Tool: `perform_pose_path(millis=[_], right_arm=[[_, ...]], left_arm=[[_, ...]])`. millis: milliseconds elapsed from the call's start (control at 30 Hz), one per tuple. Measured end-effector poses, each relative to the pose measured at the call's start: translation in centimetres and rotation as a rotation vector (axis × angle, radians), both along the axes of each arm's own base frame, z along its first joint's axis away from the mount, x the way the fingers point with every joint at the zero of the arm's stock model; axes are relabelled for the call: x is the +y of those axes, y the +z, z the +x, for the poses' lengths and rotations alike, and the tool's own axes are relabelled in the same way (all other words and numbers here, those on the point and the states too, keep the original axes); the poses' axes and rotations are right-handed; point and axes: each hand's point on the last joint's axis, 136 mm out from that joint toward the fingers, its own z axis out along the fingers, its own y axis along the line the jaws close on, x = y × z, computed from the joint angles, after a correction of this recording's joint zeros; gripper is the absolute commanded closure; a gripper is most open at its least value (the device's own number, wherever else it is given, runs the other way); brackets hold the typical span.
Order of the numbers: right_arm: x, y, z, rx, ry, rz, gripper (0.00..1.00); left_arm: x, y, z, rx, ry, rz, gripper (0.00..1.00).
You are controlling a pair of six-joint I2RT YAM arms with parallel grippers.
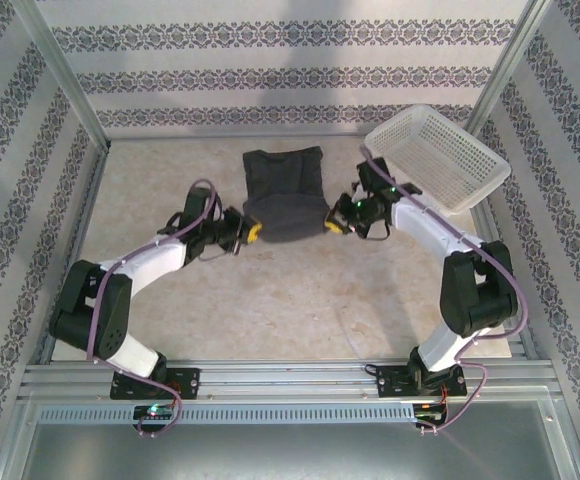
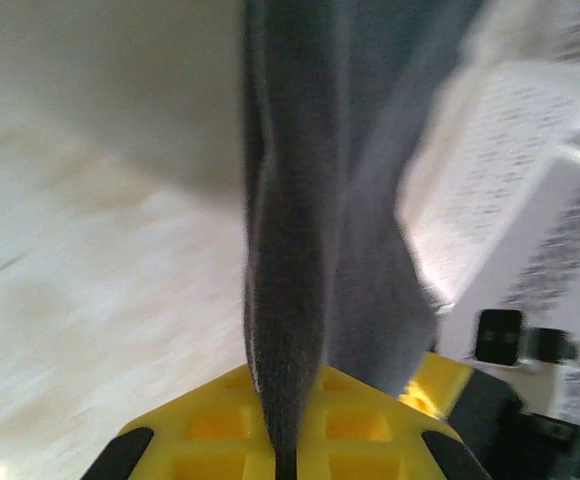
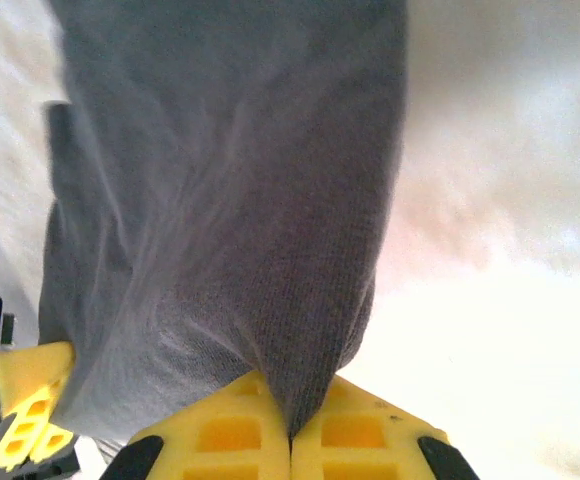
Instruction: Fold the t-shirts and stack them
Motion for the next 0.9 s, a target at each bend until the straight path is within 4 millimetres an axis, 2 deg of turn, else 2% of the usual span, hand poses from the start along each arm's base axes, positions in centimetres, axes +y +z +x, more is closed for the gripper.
perform_pose_path(millis=[100,200,300,367,500,633,767,900], right_arm=[[0.2,-3.0,-5.7,0.09,0.05,-0.025,1.0],[0.3,-5.2,-10.8,0.169,0.105,-0.043,1.0],[0.5,-5.6,-13.9,0.2,0.138,-0.041,1.0],[0.8,-4.7,-14.4,0.181,0.141,-0.026,1.0],[0.9,-2.3,-13.7,0.132,0.115,-0.009,1.0],[1.3,1.3,-11.1,0.061,0.076,0.002,1.0],[1.6,6.0,-6.9,-0.026,0.003,0.034,1.0],[2.5,9.7,-1.3,-0.086,-0.061,0.068,1.0]], left_arm=[[0.2,-4.2,-6.0,0.114,-0.061,0.037,0.9],[0.9,-7.1,-11.0,0.203,-0.102,0.063,0.92],[1.2,-7.2,-13.2,0.216,-0.121,0.058,0.95],[1.2,-6.2,-13.3,0.19,-0.118,0.044,0.95],[1.1,-3.2,-12.5,0.117,-0.1,0.018,0.96],[0.8,0.4,-10.4,0.036,-0.06,0.008,0.96],[0.8,4.3,-7.1,-0.044,0.005,-0.014,0.96],[2.0,6.7,-2.2,-0.076,0.105,-0.024,0.96]])
